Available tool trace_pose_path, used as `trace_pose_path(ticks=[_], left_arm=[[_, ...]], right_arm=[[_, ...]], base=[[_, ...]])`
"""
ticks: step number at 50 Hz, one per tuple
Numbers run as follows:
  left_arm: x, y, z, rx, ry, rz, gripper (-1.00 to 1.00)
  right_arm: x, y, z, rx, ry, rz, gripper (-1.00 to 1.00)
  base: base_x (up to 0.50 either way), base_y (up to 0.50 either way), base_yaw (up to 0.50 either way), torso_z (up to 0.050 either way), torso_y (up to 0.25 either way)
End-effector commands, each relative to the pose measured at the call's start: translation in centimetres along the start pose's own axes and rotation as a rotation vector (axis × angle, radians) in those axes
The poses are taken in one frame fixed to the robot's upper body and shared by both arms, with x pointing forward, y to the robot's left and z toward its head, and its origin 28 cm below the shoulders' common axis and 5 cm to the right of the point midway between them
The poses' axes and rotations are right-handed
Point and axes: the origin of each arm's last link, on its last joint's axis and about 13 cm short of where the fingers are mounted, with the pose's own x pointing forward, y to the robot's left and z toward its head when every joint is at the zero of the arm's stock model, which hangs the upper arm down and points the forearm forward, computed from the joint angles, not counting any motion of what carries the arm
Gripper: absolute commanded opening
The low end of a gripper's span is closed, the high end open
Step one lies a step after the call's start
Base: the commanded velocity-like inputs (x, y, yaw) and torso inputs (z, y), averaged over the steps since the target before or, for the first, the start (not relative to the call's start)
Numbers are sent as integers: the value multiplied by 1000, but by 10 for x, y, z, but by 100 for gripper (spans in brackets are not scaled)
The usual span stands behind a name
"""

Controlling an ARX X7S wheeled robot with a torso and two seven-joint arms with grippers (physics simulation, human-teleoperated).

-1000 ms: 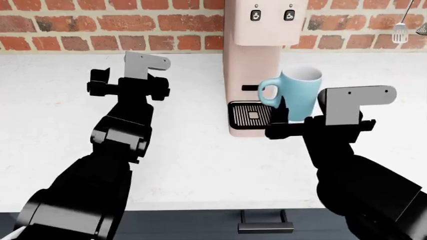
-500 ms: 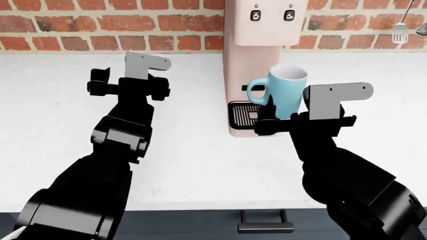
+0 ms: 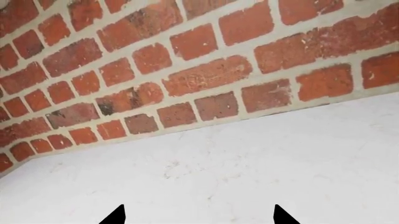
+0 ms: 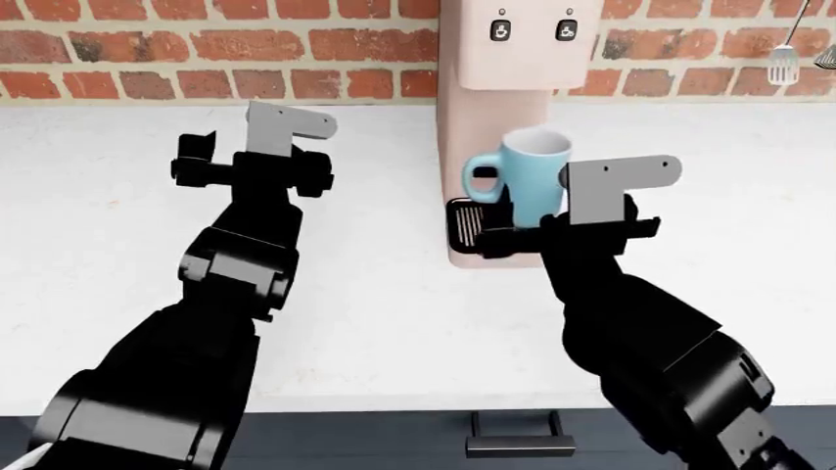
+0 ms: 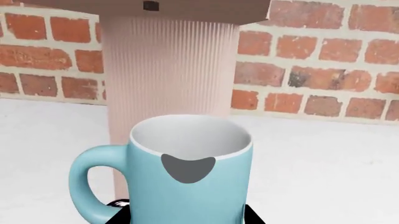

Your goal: Pick the mug from the cabinet, place it under the coffee machine dispenser, and press the start button.

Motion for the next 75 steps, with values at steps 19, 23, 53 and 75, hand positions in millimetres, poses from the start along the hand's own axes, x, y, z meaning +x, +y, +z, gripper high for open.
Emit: trace_pose_path(ticks=[19, 23, 53, 75], left_arm=[[0, 0, 0, 8, -6, -2, 100], [0, 0, 0, 10, -7, -2, 100], [0, -1, 0, 13, -11, -2, 100], [0, -1, 0, 19, -12, -4, 100]], right_arm=[[27, 11, -4, -21, -4, 18, -100], [30, 13, -6, -11, 1, 23, -100], [43, 16, -37, 23, 34, 25, -100], [37, 17, -37, 7, 43, 36, 100]], base=[[0, 0, 0, 0, 0], [0, 0, 0, 0, 0], [6, 0, 3, 0, 0], [4, 0, 2, 0, 0]])
